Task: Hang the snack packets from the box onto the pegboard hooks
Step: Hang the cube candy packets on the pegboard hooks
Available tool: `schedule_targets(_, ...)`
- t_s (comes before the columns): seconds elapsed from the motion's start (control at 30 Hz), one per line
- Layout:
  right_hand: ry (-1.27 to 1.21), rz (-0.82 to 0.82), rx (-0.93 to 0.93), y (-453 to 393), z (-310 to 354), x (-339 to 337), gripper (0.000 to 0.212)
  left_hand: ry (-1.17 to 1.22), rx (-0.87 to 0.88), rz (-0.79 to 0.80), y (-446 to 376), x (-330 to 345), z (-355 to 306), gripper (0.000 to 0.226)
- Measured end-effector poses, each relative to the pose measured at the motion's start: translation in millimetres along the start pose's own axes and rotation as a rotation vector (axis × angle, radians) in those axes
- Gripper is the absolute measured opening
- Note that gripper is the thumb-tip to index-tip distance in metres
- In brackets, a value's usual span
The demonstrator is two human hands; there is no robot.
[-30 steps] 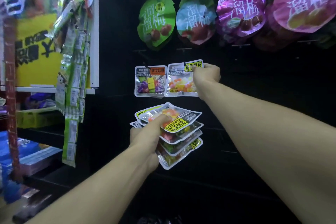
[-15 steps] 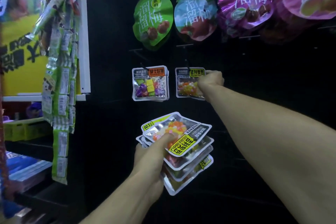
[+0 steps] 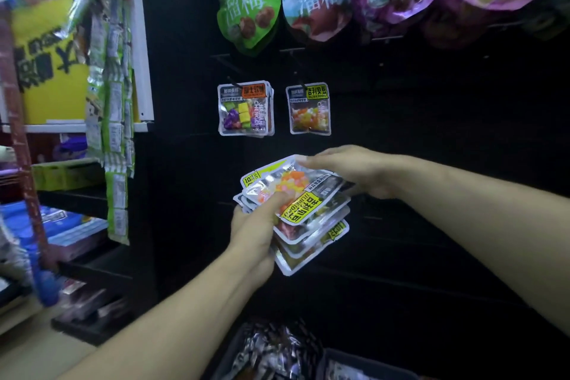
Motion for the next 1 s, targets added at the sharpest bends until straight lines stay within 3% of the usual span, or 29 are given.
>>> schedule_targets(0.13, -0.278, 0.180, -0.041, 21, -27, 16, 0.054, 0.101, -0.014, 0.034, 15, 12, -3, 0.050)
schedule_targets(0.23, -0.660, 0.103, -0.053, 30, -39, 28, 0.037, 0.130, -0.004, 0.048, 27, 24, -6, 0.053)
schedule_targets(0.4, -0.878, -0.048, -0.026, 37, -50, 39, 0.011, 0.080, -0.027, 0.140, 41, 32, -9, 0.072)
schedule_targets(0.47, -0.915, -0.075, -0.023, 39, -53, 41, 0.008, -0.001, -0.010, 0.207, 43, 30, -10, 0.084)
schedule_targets(0.63, -0.917, -0.095, -0.057, 42, -57, 47, 0.018, -0.054, 0.048, 0.241, 48, 19, -16, 0.056)
schedule_targets(1.0, -0.834, -0.229, -0.063, 26, -50, 34, 0.027, -0.008, -0.067, 0.182, 46, 1, -19, 0.063)
Point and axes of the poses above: each hand's wrist, its own y-axis away from the middle knuckle, its own x-axis out of the palm, z = x × y, the point moved 2 cm from there along -y, towards the middle knuckle, and after that the axes turned 15 degrees about x, right-handed, at the moved point
